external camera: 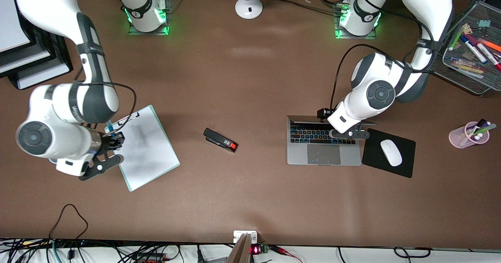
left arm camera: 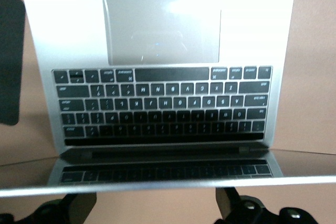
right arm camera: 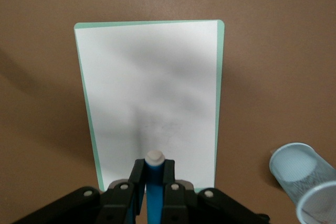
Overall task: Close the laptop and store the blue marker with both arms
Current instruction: 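Push the laptop lid shut with the left gripper while the right gripper carries the marker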
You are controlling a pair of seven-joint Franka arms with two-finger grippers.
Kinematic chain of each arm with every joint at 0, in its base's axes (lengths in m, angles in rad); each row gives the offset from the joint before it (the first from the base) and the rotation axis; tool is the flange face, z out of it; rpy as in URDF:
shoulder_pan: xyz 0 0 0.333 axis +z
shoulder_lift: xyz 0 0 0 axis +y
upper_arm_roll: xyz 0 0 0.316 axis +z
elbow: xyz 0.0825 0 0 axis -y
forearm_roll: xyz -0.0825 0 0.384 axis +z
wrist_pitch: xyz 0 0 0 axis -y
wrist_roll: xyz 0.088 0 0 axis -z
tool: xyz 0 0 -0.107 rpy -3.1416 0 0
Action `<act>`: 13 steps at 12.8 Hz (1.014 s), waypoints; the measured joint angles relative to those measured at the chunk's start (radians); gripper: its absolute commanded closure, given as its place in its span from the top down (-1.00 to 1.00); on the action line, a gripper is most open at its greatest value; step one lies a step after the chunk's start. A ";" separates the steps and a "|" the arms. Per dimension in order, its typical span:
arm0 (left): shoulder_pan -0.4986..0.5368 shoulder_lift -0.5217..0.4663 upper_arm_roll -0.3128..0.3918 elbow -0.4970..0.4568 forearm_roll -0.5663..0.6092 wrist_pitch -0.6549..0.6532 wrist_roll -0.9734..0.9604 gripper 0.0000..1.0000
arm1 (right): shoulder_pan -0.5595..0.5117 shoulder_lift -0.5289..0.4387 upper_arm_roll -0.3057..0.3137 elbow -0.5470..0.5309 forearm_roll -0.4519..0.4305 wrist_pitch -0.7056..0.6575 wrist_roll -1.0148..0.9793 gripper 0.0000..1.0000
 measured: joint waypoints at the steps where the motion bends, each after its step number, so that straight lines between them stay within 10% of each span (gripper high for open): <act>1: 0.000 0.011 0.000 0.002 0.000 0.016 0.000 1.00 | -0.003 -0.001 -0.003 0.028 -0.001 -0.021 -0.025 -0.77; 13: 0.000 0.161 0.004 0.060 0.000 0.173 0.000 1.00 | -0.141 -0.039 -0.023 0.079 0.017 0.120 -0.640 -0.77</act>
